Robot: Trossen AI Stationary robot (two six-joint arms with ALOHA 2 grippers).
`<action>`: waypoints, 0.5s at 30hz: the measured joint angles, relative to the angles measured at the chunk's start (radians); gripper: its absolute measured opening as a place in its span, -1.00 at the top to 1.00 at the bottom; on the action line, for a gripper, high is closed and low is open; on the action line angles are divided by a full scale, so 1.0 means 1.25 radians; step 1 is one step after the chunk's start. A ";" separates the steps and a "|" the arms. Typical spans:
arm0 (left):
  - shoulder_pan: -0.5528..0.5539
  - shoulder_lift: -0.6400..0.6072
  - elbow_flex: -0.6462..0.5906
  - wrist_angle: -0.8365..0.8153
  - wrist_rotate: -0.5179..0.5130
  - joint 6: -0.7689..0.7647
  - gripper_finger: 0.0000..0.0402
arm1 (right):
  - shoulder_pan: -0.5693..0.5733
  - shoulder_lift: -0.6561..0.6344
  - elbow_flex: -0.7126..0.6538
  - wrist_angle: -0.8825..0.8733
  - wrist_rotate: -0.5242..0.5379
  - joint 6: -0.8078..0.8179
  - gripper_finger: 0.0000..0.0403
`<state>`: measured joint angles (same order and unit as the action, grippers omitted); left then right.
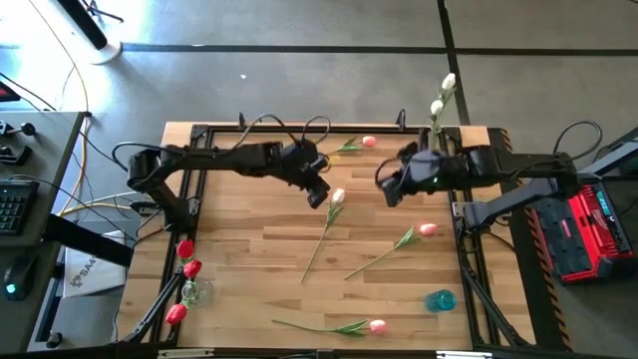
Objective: Sort flowers into vase by color
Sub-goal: Put the white tulip into the transparent vase
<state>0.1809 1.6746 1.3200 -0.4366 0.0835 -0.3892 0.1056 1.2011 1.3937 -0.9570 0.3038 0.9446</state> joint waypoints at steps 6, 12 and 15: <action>-0.056 0.046 -0.039 0.025 -0.068 -0.077 0.53 | 0.071 0.040 -0.002 -0.037 0.016 0.035 0.88; -0.101 0.130 -0.038 0.039 -0.086 -0.109 0.33 | 0.122 0.055 -0.002 -0.040 0.017 0.037 0.48; -0.121 0.173 -0.038 0.031 -0.087 -0.145 0.32 | 0.144 0.055 -0.002 -0.047 0.031 0.060 0.22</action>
<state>0.0295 1.8905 1.2724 -0.3973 -0.0256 -0.5706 0.2852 1.2698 1.3918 -1.0157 0.3430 1.0192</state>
